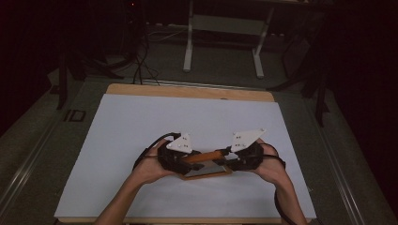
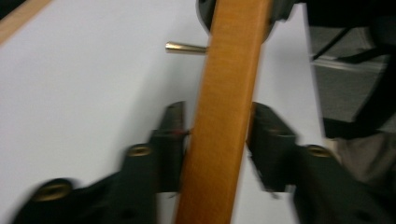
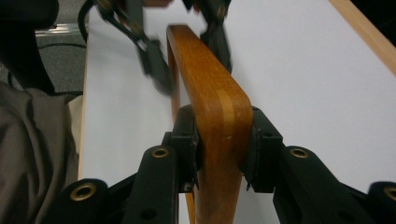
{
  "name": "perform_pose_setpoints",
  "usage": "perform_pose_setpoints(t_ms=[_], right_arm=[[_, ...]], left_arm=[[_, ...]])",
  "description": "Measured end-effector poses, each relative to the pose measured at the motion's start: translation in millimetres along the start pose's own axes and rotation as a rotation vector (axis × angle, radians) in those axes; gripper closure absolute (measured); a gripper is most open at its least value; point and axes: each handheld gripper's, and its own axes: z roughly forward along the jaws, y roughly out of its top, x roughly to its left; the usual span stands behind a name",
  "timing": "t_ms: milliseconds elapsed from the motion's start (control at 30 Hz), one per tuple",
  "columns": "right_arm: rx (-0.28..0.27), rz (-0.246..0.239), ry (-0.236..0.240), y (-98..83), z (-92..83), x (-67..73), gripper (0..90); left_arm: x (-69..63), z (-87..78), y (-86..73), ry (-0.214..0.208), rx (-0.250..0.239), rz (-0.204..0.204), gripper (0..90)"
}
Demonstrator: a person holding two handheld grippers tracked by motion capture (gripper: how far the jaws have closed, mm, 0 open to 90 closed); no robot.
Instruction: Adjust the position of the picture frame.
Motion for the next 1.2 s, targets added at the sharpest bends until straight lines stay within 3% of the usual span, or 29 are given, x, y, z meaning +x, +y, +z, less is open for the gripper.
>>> perform_pose_setpoints(t_ms=[133,267,300,500,533,600,633,667,900,967,1100,1200], right_arm=[[-0.007,-0.016,-0.007,7.1,2.9,0.2,68.3],[-0.043,0.014,-0.045,9.7,5.2,-2.1,59.2],[-0.051,0.038,-0.066,5.7,5.7,-3.2,51.0],[-0.071,0.101,-0.094,-8.2,7.8,-6.0,44.4],[-0.083,0.119,-0.097,-12.5,9.3,-7.3,42.4],[-0.137,0.236,-0.085,-28.6,23.0,-12.4,35.4],[-0.137,0.236,-0.085,-28.6,23.0,-12.4,35.4],[-0.155,0.272,-0.058,-34.4,35.1,-12.9,34.4],[-0.169,0.304,0.025,-37.1,69.8,-8.8,35.3],[-0.184,0.329,0.026,-34.5,85.1,-8.7,42.6],[-0.221,0.337,0.063,-30.6,96.2,-8.0,50.0],[-0.227,0.345,0.084,-25.6,104.5,-8.1,57.0]], left_arm=[[2.7,-5.7,-5.8,-0.011,-0.018,-0.016,65.8],[3.0,-15.1,-14.2,0.01,-0.028,-0.03,68.7],[4.5,-20.0,-19.6,0.015,-0.038,-0.047,68.8],[6.0,-35.6,-40.0,0.032,-0.075,-0.093,68.9],[6.0,-40.9,-48.2,0.042,-0.085,-0.109,68.9],[6.4,-45.6,-56.4,0.053,-0.093,-0.126,68.8],[6.5,-47.4,-60.1,0.062,-0.098,-0.139,68.8],[6.7,-49.0,-63.7,0.067,-0.104,-0.148,68.6],[7.7,-55.5,-82.9,0.1,-0.141,-0.204,68.3],[7.0,-57.4,-91.6,0.108,-0.164,-0.227,68.2],[6.5,-59.4,-98.3,0.112,-0.173,-0.243,67.9],[10.2,-60.7,-111.3,0.112,-0.203,-0.292,67.2]])
